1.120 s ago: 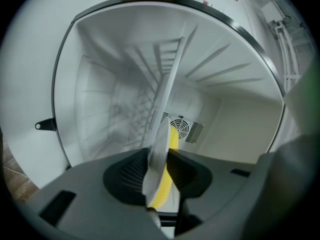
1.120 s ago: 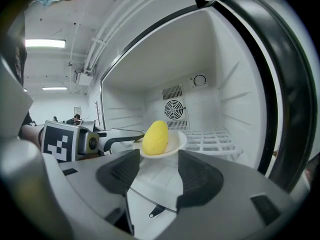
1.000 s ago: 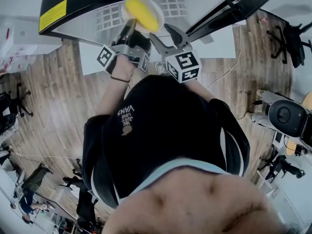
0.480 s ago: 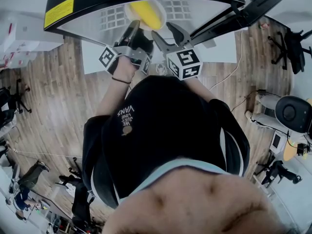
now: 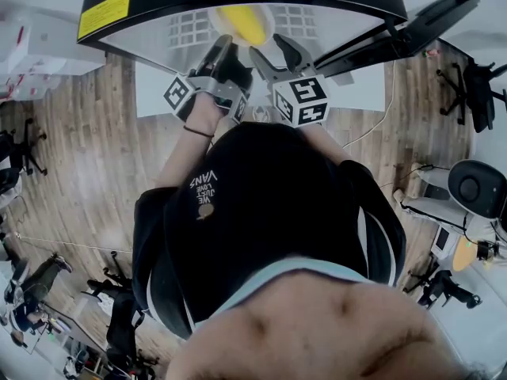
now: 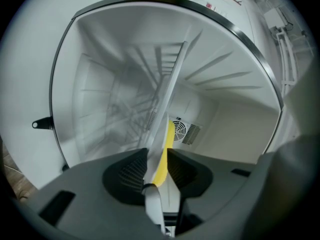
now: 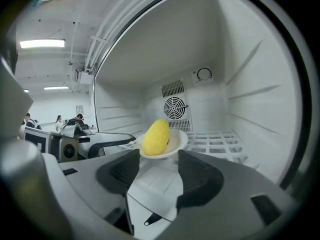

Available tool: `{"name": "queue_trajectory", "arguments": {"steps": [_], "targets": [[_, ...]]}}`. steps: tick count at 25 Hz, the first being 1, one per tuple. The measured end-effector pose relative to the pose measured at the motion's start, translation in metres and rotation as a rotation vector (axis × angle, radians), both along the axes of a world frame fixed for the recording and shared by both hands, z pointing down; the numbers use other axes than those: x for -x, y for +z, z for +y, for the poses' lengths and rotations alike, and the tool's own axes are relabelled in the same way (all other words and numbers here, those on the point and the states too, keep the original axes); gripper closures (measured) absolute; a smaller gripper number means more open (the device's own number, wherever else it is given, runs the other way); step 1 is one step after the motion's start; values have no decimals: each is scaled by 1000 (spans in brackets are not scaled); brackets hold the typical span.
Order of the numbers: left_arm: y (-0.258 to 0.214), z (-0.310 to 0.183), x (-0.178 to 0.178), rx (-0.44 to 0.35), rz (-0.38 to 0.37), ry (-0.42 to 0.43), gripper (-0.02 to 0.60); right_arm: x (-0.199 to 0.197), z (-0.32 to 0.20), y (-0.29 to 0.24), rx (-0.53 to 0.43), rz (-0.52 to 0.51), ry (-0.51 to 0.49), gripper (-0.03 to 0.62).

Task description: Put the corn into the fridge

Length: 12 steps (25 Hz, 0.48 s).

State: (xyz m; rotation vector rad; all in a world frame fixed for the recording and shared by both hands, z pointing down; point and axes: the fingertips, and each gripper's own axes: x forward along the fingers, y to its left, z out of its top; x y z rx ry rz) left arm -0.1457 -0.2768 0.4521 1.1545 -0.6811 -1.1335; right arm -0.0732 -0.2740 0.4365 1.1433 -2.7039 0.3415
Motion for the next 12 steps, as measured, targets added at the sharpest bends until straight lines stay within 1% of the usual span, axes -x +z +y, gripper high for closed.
{"name": "queue_trajectory", "arguments": {"steps": [12], "targets": [[2,0,2,3,11,-29,477,3,-11,-2,-6,-2,-23,359]]}}
